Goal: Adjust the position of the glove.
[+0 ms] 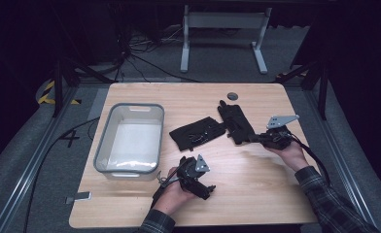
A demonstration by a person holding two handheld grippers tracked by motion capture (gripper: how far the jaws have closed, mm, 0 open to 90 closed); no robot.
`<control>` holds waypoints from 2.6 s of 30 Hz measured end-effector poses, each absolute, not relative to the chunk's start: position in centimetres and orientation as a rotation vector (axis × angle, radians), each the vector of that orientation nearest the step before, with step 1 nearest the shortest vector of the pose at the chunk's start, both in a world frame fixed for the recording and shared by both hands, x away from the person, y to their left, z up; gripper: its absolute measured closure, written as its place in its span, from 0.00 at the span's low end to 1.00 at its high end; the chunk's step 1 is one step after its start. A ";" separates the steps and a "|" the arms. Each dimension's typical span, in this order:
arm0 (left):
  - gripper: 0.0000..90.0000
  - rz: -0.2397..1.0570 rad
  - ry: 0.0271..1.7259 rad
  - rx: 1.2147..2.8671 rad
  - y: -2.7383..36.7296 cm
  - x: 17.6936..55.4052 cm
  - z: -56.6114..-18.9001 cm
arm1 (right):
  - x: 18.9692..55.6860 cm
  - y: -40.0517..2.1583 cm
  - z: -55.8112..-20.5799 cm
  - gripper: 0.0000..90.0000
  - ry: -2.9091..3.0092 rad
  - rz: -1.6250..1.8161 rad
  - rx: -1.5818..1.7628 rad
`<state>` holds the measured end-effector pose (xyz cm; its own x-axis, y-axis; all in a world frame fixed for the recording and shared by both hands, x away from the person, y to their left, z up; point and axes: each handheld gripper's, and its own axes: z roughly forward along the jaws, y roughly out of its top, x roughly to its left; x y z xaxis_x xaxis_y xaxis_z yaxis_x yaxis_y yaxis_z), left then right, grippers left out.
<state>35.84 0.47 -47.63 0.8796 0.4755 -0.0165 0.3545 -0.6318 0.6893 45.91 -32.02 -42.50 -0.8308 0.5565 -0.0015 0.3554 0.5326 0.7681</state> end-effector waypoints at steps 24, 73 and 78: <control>0.00 0.218 0.598 2.316 0.5 35.8 -47.6 | 48.9 -30.9 -45.5 1.00 2.553 1.078 0.838; 0.01 0.217 0.597 2.317 0.5 35.7 -47.6 | 37.3 -35.2 -45.0 1.00 2.689 1.023 0.796; 0.01 0.216 0.597 2.317 0.5 35.7 -47.6 | 35.5 -35.4 -45.0 1.00 2.705 1.034 0.776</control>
